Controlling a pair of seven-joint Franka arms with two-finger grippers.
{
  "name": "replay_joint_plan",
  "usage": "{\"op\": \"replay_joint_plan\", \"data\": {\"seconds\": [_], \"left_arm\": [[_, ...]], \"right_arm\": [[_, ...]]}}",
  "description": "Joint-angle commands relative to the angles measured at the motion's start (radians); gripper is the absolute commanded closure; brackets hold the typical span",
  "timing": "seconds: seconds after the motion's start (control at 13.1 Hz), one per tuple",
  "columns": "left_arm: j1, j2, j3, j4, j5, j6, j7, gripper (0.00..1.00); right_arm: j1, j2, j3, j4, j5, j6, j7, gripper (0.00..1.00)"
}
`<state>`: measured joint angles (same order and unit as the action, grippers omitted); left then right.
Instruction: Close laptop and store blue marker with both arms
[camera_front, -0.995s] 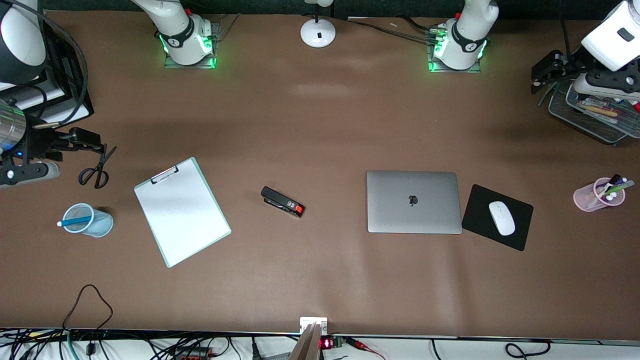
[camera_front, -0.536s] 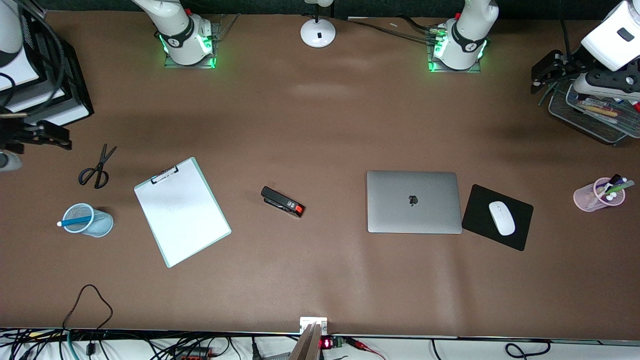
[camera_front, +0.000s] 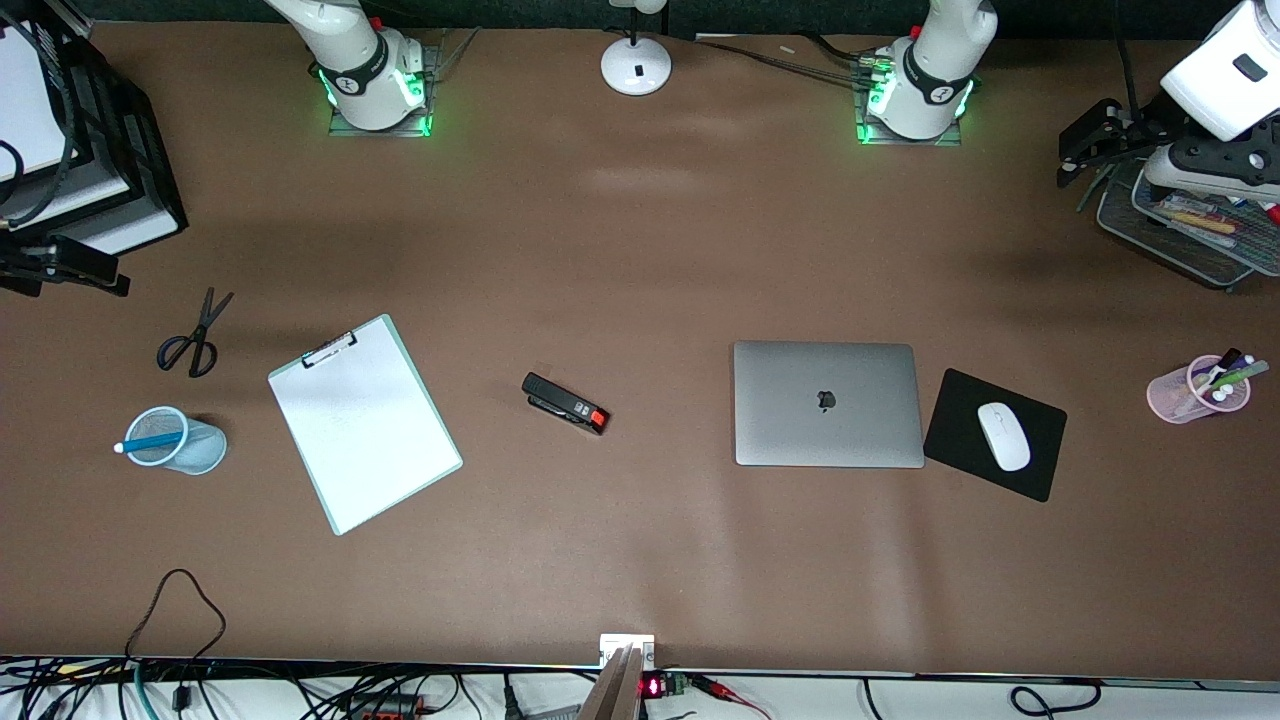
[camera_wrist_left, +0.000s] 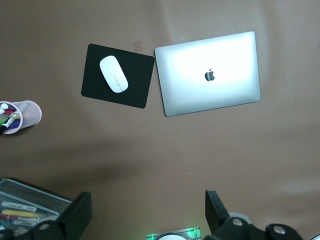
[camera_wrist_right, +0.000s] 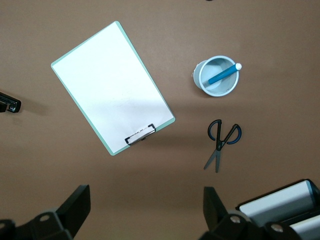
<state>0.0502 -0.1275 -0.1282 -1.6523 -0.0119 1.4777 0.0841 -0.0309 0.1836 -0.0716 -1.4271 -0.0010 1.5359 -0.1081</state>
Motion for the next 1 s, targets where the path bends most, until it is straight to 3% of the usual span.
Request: {"op": "replay_joint_plan", "data": {"seconds": [0.0,0.38,0.92], "left_arm": [[0.002,-0.018,-0.001,-0.018,-0.016,0.015,0.011,0.00],[0.003,-0.018,-0.016,-0.014,-0.013,0.010,0.008,0.00],[0.003,-0.018,-0.016,-0.015,-0.013,0.006,0.008,0.00]], "right_arm": [[-0.003,-0.110,0.007,-0.145,0.001,0.074,0.024,0.00],[-0.003,-0.176,0.009,-0.188,0.003,0.038,0.067,0.00],[0.000,-0.173,0.015,-0.168,0.003,0.018,0.090,0.00]]}}
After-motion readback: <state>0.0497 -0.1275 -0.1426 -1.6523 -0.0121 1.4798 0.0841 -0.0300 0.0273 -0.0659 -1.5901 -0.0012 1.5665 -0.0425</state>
